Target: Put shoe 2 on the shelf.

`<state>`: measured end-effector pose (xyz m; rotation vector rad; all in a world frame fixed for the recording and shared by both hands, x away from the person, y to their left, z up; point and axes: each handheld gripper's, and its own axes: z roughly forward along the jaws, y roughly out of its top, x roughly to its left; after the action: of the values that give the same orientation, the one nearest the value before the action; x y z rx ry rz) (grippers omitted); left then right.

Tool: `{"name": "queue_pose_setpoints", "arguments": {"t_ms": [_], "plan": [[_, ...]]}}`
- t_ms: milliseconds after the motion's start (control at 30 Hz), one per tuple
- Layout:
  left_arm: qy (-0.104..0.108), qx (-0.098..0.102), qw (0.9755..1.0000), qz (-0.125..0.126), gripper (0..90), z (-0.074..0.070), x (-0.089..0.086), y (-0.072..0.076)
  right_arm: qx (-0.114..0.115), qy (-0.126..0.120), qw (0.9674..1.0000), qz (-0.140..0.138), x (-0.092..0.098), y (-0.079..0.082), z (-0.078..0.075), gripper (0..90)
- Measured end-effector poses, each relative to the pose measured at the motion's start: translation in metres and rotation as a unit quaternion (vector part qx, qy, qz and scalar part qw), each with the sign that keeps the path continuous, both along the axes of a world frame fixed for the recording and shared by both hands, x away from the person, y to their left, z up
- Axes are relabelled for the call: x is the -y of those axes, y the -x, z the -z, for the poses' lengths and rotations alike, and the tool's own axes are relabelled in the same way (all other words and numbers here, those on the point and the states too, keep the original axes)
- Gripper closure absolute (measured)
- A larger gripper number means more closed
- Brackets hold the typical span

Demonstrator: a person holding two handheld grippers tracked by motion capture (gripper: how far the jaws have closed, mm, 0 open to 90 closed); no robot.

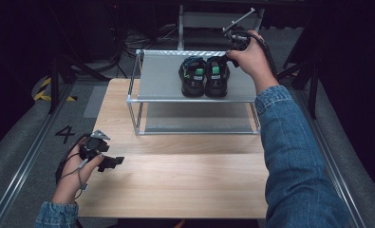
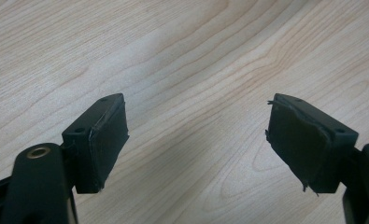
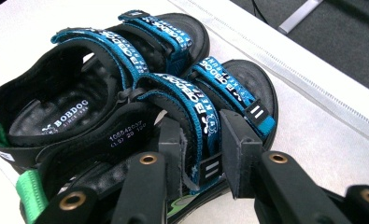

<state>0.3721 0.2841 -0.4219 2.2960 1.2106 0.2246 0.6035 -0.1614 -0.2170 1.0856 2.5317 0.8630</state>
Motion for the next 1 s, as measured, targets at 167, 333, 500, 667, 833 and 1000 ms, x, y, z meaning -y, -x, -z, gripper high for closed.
{"name": "queue_pose_setpoints", "arguments": {"t_ms": [167,333,500,667,833,1000], "plan": [[0.001,-0.002,1.0000,0.001,20.8,0.000,0.000,0.000,0.000,0.003,1.0000,0.001,0.000,0.000,0.003,71.1],[0.002,-0.003,1.0000,-0.001,20.9,0.001,0.002,0.000,0.002,0.001,1.0000,0.003,0.001,0.002,0.002,63.3],[0.001,-0.003,1.0000,0.003,20.8,0.000,0.004,-0.001,0.013,-0.006,0.9999,0.002,0.005,0.014,-0.008,52.9],[0.000,-0.002,1.0000,0.010,20.7,-0.002,0.008,-0.004,0.031,-0.013,0.9994,-0.006,0.016,0.037,-0.024,48.8],[0.001,-0.001,0.9999,0.016,20.5,-0.004,0.012,-0.007,0.043,-0.010,0.9989,-0.014,0.033,0.062,-0.034,47.6],[0.005,0.002,0.9998,0.020,20.4,-0.007,0.016,-0.012,0.046,-0.005,0.9988,-0.019,0.051,0.087,-0.039,46.6]]}}
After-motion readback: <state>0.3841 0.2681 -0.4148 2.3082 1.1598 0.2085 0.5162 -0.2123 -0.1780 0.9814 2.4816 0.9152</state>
